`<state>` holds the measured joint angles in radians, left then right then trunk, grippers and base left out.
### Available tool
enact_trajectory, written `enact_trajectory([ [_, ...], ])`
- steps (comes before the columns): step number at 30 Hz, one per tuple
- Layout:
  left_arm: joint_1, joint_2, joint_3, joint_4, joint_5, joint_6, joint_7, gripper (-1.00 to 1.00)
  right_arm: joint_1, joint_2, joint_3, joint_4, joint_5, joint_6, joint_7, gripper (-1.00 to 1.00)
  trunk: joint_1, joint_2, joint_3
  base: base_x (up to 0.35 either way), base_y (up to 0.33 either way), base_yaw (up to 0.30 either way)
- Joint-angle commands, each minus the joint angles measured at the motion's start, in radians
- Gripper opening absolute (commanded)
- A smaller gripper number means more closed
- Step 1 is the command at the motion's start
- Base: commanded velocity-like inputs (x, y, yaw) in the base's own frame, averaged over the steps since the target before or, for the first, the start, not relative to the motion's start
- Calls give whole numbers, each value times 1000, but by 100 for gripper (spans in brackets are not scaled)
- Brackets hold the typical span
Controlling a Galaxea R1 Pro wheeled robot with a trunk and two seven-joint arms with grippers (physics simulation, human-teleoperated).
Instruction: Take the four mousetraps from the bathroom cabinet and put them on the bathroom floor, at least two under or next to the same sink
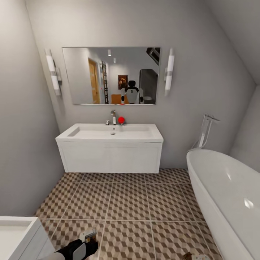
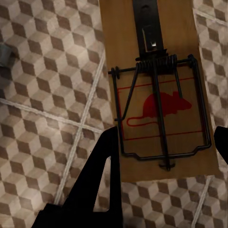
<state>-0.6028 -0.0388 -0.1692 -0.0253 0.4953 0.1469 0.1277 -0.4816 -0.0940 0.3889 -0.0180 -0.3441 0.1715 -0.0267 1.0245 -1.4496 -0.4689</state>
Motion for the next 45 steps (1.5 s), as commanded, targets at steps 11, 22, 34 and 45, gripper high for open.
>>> enact_trajectory([
  [11, -2, 29, -8, -144, 7, 88, 7, -100, 0, -1, 7, -168, -10, 108, -107, -100, 1, 0, -1, 321, 0, 0],
  [22, -2, 33, -9, -196, 6, 109, 7, -100, 0, -1, 3, -182, -11, 110, -114, -100, 1, 0, -1, 267, 0, 0],
  [34, -2, 27, -9, -270, 6, 117, 9, -100, 2, -28, 1, -275, -10, 187, -163, -100, 1, 0, -1, 82, 0, 0],
  [45, -2, 27, -13, -285, -8, 121, 9, -100, 0, -30, 1, -310, -10, 230, -166, -100, 16, -28, -14, 1, 0, 0],
])
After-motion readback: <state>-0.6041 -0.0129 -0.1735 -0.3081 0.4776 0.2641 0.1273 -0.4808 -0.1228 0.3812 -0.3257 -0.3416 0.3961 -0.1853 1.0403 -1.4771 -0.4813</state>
